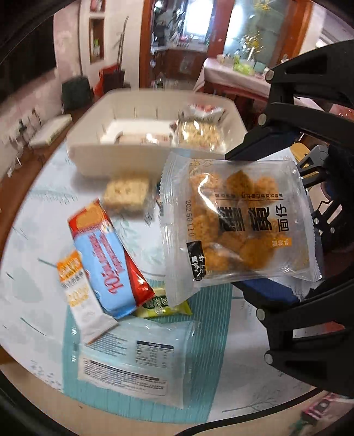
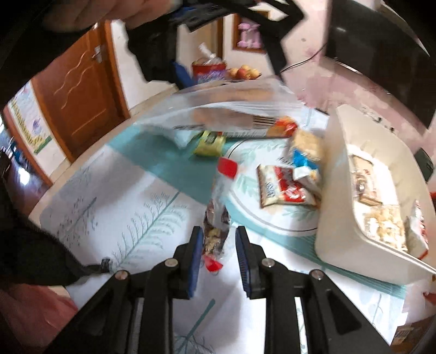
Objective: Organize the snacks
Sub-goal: 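Carry both bags over the white bin and open both tools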
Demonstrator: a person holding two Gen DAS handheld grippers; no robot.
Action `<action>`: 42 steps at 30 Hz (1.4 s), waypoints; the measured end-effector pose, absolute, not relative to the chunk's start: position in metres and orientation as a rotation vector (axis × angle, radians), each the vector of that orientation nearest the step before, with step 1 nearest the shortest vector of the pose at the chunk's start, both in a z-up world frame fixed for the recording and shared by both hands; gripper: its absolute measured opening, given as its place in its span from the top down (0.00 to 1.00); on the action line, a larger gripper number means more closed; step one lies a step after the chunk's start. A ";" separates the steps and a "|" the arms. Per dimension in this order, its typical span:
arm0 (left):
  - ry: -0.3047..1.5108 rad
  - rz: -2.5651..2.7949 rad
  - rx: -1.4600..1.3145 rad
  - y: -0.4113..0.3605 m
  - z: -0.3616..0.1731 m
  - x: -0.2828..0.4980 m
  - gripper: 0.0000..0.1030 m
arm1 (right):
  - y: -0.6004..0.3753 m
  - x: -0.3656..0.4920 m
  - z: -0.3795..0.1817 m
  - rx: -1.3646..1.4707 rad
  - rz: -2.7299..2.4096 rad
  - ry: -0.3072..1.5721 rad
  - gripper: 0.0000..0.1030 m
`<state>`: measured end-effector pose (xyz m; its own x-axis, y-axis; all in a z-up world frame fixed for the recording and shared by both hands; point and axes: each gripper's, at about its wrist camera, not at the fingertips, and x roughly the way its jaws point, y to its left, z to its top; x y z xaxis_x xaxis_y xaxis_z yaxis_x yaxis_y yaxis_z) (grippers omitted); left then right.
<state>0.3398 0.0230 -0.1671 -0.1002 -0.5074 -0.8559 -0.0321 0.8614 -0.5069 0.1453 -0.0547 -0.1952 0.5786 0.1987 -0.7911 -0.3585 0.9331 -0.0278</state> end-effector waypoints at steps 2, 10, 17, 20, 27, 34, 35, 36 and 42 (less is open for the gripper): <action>1.589 -0.444 -0.423 0.026 -0.159 0.337 0.26 | -0.056 0.141 -0.188 -0.177 0.309 0.863 0.81; 1.430 -0.470 -0.417 0.034 -0.135 0.333 0.26 | -0.070 0.137 -0.164 -0.123 0.268 0.785 0.84; 1.288 -0.499 -0.380 0.021 -0.104 0.331 0.26 | -0.088 0.146 -0.138 -0.108 0.299 0.715 0.85; 1.219 -0.497 -0.377 0.011 -0.093 0.327 0.26 | -0.098 0.145 -0.122 -0.112 0.324 0.669 0.85; 1.108 -0.537 -0.375 -0.020 -0.074 0.310 0.26 | -0.136 0.149 -0.091 -0.134 0.362 0.591 0.85; 1.011 -0.568 -0.330 -0.065 -0.065 0.292 0.26 | -0.181 0.151 -0.077 -0.173 0.358 0.558 0.85; 0.999 -0.575 -0.320 -0.073 -0.065 0.290 0.26 | -0.188 0.151 -0.076 -0.179 0.354 0.557 0.85; 0.991 -0.578 -0.313 -0.080 -0.065 0.288 0.26 | -0.196 0.151 -0.076 -0.185 0.351 0.557 0.85; 1.019 -0.589 -0.294 -0.126 -0.074 0.288 0.25 | -0.233 0.156 -0.078 -0.196 0.320 0.564 0.85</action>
